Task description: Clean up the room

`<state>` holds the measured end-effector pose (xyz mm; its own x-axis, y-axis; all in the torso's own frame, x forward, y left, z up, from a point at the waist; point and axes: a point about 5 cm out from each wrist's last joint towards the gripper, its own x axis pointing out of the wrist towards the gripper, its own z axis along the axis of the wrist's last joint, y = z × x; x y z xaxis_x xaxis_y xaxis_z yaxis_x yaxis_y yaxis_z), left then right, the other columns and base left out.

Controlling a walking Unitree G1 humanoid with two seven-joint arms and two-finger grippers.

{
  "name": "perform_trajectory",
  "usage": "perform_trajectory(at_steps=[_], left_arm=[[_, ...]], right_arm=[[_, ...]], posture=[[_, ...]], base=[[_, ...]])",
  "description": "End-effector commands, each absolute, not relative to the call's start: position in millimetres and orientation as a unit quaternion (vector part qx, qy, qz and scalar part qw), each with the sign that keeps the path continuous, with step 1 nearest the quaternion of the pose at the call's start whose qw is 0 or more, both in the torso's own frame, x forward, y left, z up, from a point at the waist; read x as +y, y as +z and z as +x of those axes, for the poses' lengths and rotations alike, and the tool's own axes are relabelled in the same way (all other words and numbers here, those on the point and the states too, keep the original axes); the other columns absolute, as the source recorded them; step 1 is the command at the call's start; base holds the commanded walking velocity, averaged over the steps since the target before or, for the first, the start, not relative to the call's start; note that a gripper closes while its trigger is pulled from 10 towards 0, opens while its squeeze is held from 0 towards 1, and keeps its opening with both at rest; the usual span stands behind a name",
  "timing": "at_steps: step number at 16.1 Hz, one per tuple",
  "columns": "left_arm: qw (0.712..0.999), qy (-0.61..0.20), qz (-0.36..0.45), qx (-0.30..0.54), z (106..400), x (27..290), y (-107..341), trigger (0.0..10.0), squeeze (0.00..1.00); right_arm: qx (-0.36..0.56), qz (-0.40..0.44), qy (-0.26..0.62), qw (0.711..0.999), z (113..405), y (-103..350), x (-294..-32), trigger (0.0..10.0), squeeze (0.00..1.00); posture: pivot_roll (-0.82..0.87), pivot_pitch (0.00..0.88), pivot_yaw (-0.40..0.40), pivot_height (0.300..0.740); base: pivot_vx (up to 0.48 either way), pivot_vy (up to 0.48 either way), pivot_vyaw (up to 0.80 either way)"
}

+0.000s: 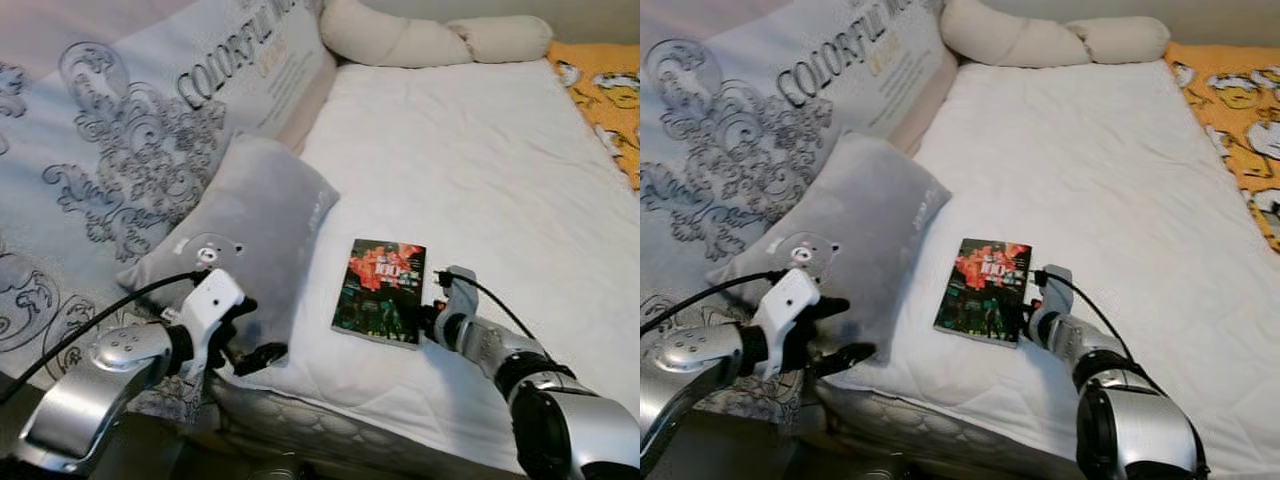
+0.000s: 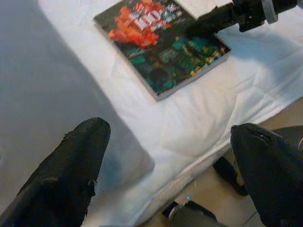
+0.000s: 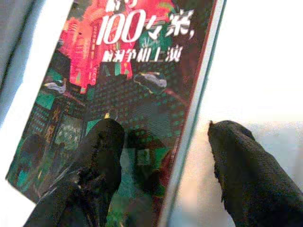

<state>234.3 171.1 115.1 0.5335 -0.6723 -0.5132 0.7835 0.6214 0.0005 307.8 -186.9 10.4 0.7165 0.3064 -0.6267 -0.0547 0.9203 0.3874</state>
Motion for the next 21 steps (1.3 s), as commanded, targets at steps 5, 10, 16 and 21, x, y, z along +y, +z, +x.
perform_trajectory(at_steps=[5, 10, 16, 21], left_arm=[[0.927, -0.312, 0.101, 0.182, 241, 169, 107, 10.0, 0.0], [0.974, -0.179, 0.06, 0.128, 243, 170, 110, 10.0, 0.0], [0.988, -0.088, 0.05, 0.114, 245, 183, 108, 10.0, 0.0], [0.991, -0.058, 0.058, 0.103, 256, 187, 110, 10.0, 0.0]], right_arm=[[0.246, 0.163, 0.115, 0.948, 315, 33, -207, 10.0, 1.0], [0.138, 0.074, 0.06, 0.986, 300, 54, -199, 10.0, 1.0], [0.101, 0.028, -0.002, 0.995, 264, 60, -186, 10.0, 1.0], [0.087, 0.017, 0.015, 0.996, 274, 74, -176, 10.0, 1.0]], posture=[[0.02, 0.0, 0.08, 0.74], [0.02, 0.0, 0.044, 0.74], [0.01, 0.0, 0.059, 0.74], [-0.02, 0.0, 0.081, 0.74]], base=[[0.0, 0.0, 0.0], [0.0, 0.0, 0.0], [0.0, -0.439, -0.15], [0.0, -0.47, 0.0]])
